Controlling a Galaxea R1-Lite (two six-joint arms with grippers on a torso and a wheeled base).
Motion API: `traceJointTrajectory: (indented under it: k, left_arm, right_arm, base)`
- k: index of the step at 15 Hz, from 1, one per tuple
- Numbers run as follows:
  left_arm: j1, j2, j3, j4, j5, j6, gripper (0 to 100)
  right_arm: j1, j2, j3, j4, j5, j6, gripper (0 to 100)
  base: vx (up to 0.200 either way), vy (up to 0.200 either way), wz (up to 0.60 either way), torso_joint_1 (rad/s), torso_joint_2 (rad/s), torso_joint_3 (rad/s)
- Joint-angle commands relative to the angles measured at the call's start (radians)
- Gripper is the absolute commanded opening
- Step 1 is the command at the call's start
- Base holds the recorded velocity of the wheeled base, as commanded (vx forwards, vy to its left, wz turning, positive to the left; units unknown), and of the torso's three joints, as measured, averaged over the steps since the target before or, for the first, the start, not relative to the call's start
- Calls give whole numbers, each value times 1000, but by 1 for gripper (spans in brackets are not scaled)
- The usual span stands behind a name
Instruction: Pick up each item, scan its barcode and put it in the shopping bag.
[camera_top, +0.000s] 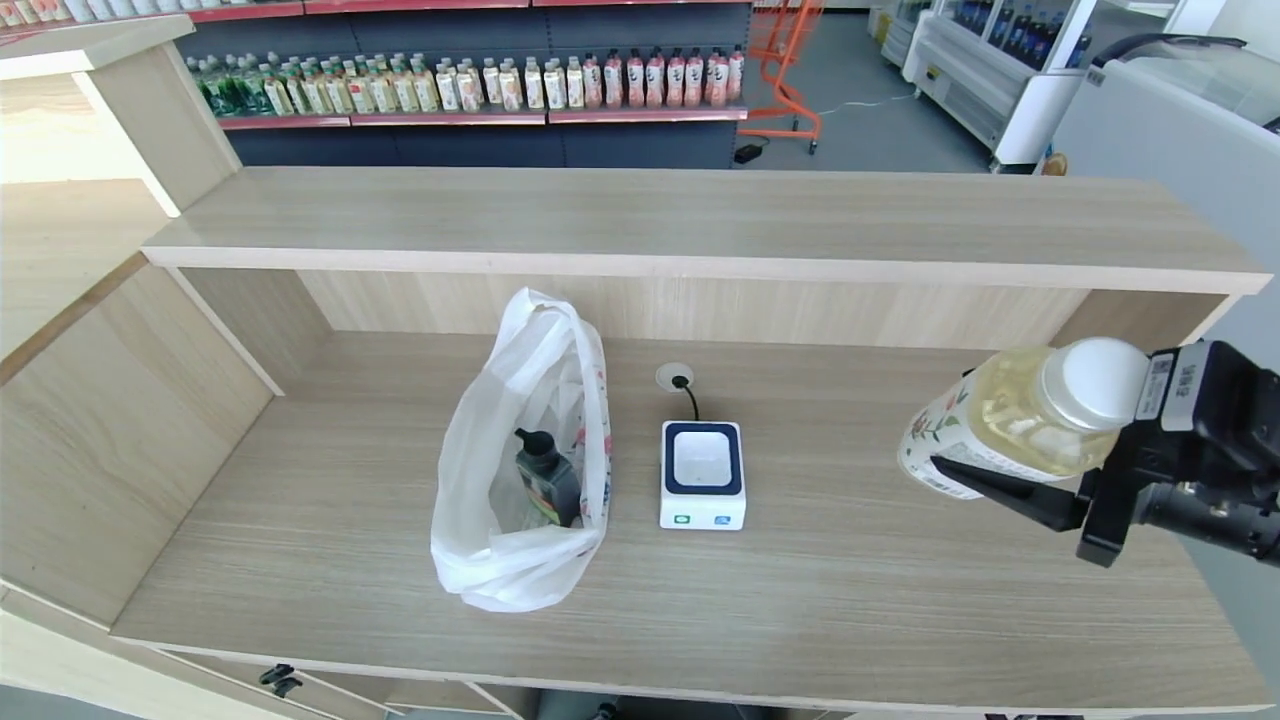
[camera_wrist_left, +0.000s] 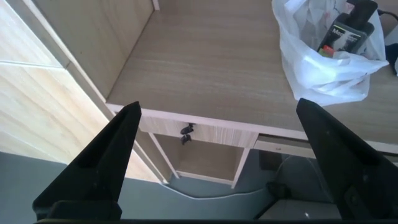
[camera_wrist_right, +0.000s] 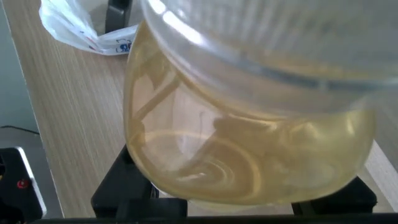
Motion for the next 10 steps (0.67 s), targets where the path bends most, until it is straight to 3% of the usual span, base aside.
traceJointTrajectory:
  k: [1, 3, 6, 10]
  left_arm:
    - [0, 0, 0, 0, 1, 0, 100]
    - [0, 0, 0, 0, 1, -5, 100]
    - [0, 0, 0, 0, 2, -3, 100]
    - [0, 0, 0, 0, 1, -3, 100]
  right_arm:
    - [2, 39, -14, 2, 23, -1, 0]
    - [5, 50, -9, 2, 66, -1, 0]
    - [5, 62, 9, 3, 88, -3, 0]
    - [5, 113, 30, 2, 89, -44, 0]
  base:
    - [0, 0, 0, 0, 0, 0]
    - [0, 0, 0, 0, 0, 0]
    - [0, 200, 0, -15, -9, 6]
    - [0, 0, 0, 0, 0, 0]
